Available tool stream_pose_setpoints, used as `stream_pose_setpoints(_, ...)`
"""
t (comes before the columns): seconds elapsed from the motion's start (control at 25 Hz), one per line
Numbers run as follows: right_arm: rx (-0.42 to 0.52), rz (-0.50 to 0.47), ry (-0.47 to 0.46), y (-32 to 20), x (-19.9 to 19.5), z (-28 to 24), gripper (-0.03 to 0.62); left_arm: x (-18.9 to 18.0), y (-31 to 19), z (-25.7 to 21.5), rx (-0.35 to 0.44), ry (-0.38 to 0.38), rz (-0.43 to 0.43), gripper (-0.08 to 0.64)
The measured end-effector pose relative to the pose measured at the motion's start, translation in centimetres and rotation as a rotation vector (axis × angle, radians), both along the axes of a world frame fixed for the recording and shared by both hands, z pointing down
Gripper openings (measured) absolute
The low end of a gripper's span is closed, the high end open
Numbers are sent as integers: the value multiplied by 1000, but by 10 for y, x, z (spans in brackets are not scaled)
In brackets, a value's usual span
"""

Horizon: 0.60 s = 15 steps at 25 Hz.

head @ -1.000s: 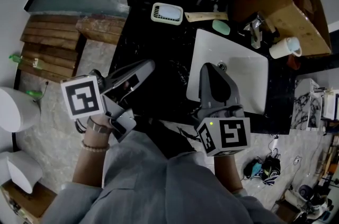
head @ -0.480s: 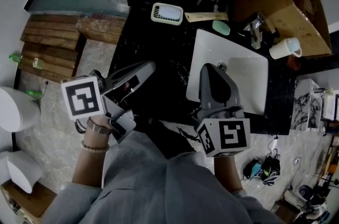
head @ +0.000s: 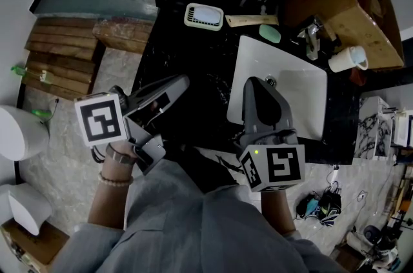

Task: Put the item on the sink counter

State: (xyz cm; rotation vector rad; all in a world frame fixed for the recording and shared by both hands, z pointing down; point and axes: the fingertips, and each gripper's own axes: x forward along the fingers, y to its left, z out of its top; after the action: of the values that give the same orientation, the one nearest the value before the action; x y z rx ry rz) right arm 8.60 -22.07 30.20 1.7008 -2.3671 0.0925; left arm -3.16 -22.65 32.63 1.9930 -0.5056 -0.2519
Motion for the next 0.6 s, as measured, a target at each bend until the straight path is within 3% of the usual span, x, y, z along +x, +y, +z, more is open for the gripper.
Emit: stream_pose_setpoints(0.6,1,-10,12,0,-3,-2,-2,1,0,-1,7,2,10,5)
